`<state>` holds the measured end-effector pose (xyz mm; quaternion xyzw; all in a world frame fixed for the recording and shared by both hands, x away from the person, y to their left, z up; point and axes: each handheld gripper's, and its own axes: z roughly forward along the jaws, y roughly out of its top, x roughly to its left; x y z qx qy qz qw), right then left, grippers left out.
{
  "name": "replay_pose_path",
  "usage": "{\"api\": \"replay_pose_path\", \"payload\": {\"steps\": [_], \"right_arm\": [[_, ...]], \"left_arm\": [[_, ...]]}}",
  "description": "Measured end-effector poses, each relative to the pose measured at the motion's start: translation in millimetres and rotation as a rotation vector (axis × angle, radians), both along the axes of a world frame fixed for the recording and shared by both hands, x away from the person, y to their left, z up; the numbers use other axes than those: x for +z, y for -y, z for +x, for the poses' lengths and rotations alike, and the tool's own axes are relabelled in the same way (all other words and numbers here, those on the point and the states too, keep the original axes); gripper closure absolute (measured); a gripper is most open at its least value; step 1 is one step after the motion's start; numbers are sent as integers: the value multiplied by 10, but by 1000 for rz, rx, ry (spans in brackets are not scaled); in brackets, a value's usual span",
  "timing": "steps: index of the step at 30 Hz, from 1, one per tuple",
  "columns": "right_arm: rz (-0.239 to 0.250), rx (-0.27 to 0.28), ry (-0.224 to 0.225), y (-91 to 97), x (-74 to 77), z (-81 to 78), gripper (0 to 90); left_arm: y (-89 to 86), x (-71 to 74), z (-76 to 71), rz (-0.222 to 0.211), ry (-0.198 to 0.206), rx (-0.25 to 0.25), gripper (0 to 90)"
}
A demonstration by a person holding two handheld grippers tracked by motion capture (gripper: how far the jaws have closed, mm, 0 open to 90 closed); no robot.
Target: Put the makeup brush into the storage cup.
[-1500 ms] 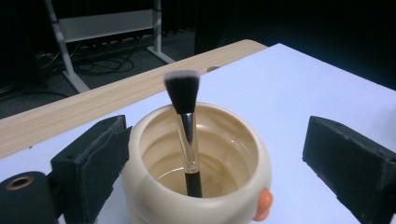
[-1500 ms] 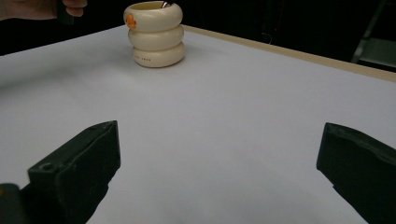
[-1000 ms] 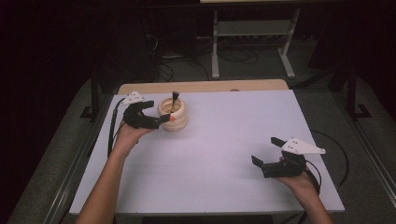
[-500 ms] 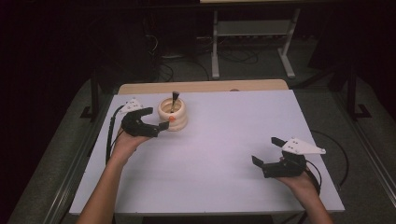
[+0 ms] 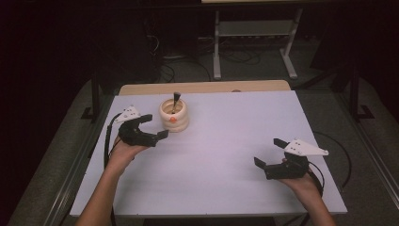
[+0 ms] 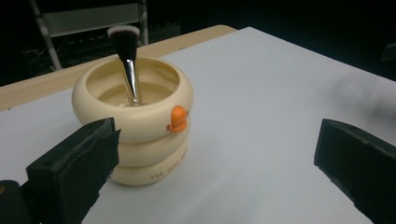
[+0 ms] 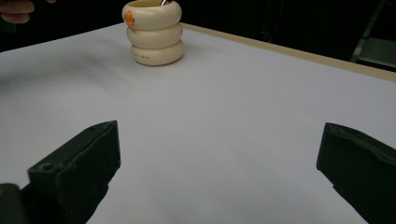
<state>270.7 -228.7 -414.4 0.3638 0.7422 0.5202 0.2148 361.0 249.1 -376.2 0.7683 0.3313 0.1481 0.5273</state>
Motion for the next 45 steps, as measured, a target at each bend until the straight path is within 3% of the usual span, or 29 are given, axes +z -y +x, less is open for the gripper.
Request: {"api": "replay_pose_path", "payload": {"steps": [18,29,45], "right_arm": [[2,3,6,4,-1,8,0],[16,-7,1,29,4,-5,0],[13,-6,-5,22,-5,-8,0]], "left_arm": [[28,-87,-335,6,7,-28,0],[6,-147,-516,11,30,-22,0],[-99,-257,-763,9,19,-12,0]]}}
